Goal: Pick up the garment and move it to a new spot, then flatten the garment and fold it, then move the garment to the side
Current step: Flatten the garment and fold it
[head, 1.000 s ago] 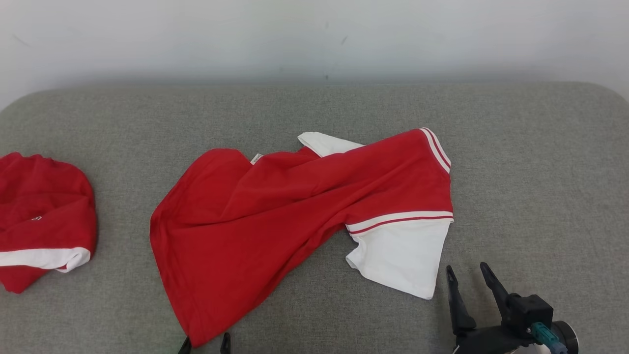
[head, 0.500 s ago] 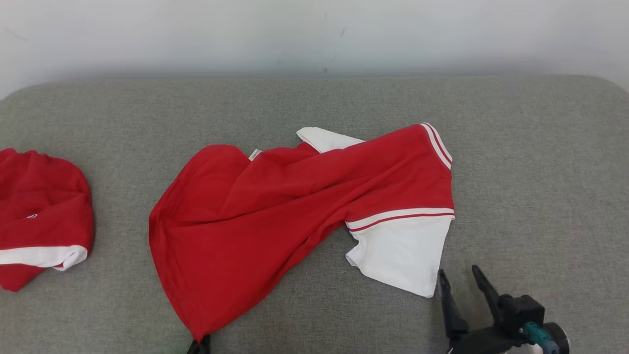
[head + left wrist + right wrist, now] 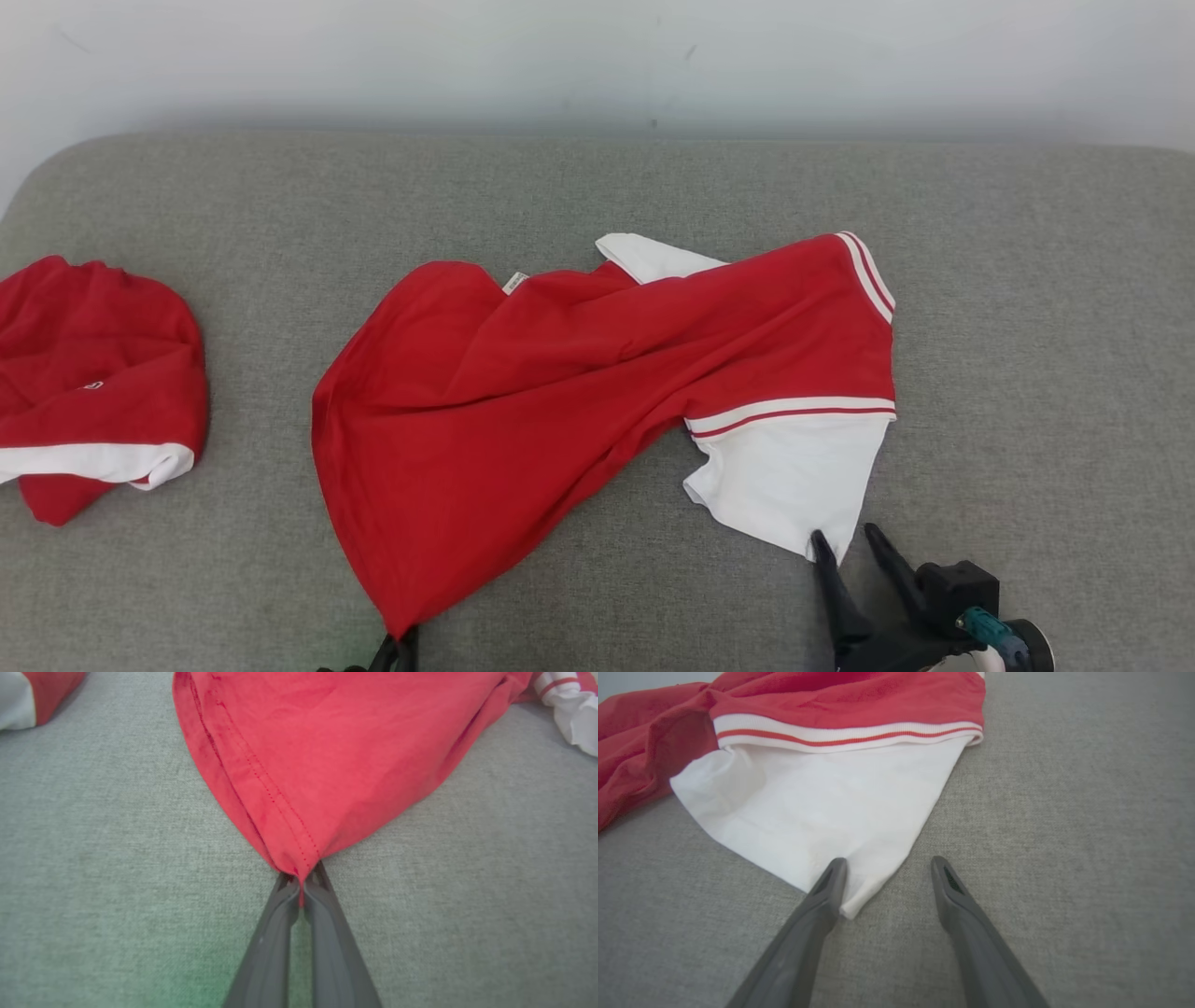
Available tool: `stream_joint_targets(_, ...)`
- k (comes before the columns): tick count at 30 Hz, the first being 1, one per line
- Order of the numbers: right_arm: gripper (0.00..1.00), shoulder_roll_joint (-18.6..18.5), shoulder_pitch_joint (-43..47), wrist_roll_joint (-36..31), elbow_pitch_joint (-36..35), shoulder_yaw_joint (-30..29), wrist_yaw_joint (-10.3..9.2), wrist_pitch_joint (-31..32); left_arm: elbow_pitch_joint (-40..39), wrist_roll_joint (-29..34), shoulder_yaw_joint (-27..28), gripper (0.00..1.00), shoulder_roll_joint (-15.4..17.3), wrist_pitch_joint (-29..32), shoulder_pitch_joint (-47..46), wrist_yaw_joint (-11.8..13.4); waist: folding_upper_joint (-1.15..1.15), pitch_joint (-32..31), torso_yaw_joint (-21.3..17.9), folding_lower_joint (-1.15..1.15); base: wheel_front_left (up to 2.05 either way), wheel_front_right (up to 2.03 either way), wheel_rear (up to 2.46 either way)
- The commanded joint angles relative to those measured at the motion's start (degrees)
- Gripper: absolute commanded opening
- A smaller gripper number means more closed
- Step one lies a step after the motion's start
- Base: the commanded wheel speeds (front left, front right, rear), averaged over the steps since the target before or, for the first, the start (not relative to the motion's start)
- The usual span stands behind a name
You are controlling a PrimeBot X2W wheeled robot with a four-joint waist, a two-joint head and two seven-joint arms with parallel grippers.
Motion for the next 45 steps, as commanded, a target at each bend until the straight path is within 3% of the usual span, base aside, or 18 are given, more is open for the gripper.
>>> stream_joint_targets(1, 0.00, 0.14, 0.06, 0.13, 2.26, 1.66, -0.02, 0.71, 0.00, -0.41, -0.04, 0.00, 0.01, 0.37, -0.29, 0.18, 0.00, 0.20, 0.32, 0.00, 0.00, 0.00, 0.00)
stream_joint_targets(7, 0.00, -0.51, -0.51, 2.23, 2.44, 2.15, 0.00, 0.74, -1.74, -0.45, 0.29, 0.00, 0.02, 0.26, -0.88, 0.32, 0.00, -0.03, 0.75, 0.00, 0.00, 0.00, 0.00)
stream_joint_targets(17, 0.00, -0.14, -2.20, 6.22, -17.69, -3.47, -0.04, 0.34, -11.53, 1.72, 3.35, 0.00, 1.26, 0.13, -4.09, -1.43, 0.00, -4.56, -0.58, 0.00, 0.00, 0.00, 0.00)
stream_joint_targets(22, 0.00, -2.14, -7.06, 7.66, -24.70, -4.60, -0.04, 0.34, -18.63, 3.16, 5.77, 0.00, 4.86, 0.13, -9.20, -2.21, 0.00, -7.31, -1.73, 0.00, 0.00, 0.00, 0.00)
stream_joint_targets(28, 0.00, -7.48, -19.41, 11.66, -32.33, -5.75, -0.04, 0.34, -25.25, 4.12, 7.60, 0.00, 14.40, 0.14, -21.07, -3.09, 0.00, -9.72, -3.14, 0.00, 0.00, 0.00, 0.00)
stream_joint_targets(36, 0.00, -14.62, -35.12, 12.63, -34.24, -4.50, -0.04, 0.35, -25.61, 3.45, 2.07, 0.00, 24.32, 4.59, -38.49, -3.37, 0.00, -9.46, -3.45, 0.00, 0.00, 0.00, 0.00)
stream_joint_targets(41, 0.00, -17.80, -42.65, 13.11, -30.76, -1.67, -0.04, 1.40, -24.44, 0.86, -2.56, 0.00, 26.34, 8.31, -46.60, -3.40, 0.00, -5.43, -3.43, 0.00, 0.00, 0.00, 0.00)
stream_joint_targets(45, 0.00, -18.21, -46.62, 13.00, -28.87, -0.43, -0.04, 2.90, -24.14, -0.11, -4.69, 0.00, 26.71, 9.57, -49.97, -3.38, 0.00, -0.42, -3.49, 0.00, 0.00, 0.00, 0.00)
